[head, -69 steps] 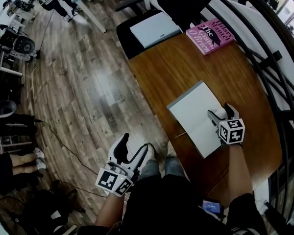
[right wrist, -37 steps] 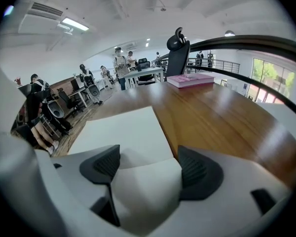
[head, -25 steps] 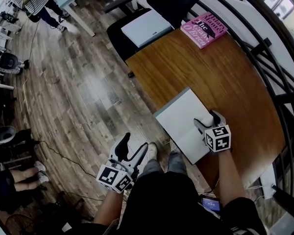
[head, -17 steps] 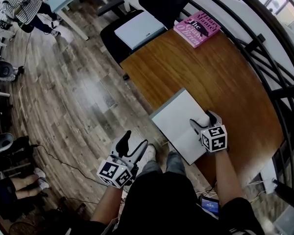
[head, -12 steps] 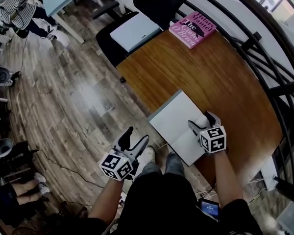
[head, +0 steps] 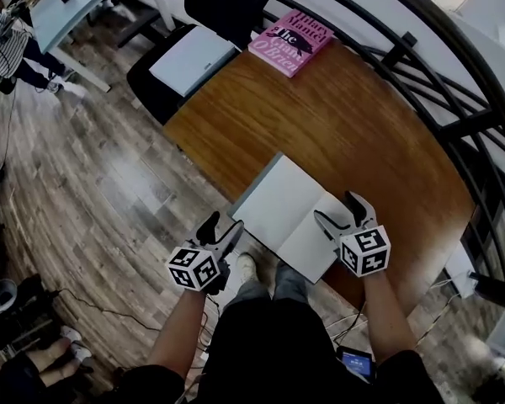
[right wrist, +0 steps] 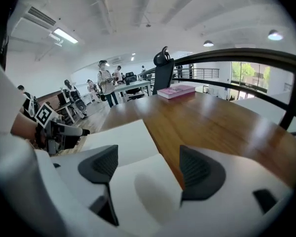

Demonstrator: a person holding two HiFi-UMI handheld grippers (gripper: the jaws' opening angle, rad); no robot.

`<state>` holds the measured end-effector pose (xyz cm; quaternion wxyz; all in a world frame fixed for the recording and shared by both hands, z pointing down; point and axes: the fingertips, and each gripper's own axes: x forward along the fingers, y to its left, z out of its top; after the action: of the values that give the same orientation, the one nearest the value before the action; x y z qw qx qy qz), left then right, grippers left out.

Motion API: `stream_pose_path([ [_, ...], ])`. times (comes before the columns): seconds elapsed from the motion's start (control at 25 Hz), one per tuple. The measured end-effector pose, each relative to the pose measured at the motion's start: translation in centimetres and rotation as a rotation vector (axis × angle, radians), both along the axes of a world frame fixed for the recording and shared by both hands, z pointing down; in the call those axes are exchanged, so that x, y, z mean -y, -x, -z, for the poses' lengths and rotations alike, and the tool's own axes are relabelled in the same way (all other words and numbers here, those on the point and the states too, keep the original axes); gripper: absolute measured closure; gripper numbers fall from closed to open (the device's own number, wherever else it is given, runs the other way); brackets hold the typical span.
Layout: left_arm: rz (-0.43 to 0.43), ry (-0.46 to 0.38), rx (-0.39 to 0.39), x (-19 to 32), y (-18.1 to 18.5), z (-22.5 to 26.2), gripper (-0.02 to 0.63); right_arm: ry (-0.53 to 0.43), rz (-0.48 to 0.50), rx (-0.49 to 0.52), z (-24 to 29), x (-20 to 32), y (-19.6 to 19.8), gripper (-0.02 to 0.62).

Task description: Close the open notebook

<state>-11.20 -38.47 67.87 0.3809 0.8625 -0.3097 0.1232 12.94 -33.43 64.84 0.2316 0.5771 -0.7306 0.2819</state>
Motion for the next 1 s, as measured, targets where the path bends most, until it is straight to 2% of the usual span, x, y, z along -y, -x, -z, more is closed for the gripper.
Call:
stream_pose_path([
  [0.2,-0.036,0.052,-0.024,0.4,-1.2,-1.8,0.296,-0.012,-0.055,-0.004,1.1,-1.8,-1.2,0.206],
  [0.32,-0.04,0.091,-0.074,0.8,-1.6,-2.3,0.304,-0.022,-0.084,-0.008,1.7,-2.8,-1.4,0.206],
  [0.52,-0.02,0.146,-0.207,1.5,-2.6,-1.6,0.39,-0.036,-0.14,0.001,2.4,-4.8,-1.8,0.213],
  [0.6,0.0,0.148,-0.225,1.9,-2.5,-1.2,0.455,-0.038,-0.161,0.01,2.5,-5.3,-2.1,0.218],
  [0.72,-0.018,0.102,-0.206,2.0,-2.5,-0.2,0.534,-0.049,-0.184,0.01,3.0,-6.1,-1.9,0.221],
  [1.0,-0.135,-0.062,-0.144,0.6,-3.3,3.8,0.541,-0.109,-0.262,-0.006,5.9,-8.9,-0.7,0.221],
])
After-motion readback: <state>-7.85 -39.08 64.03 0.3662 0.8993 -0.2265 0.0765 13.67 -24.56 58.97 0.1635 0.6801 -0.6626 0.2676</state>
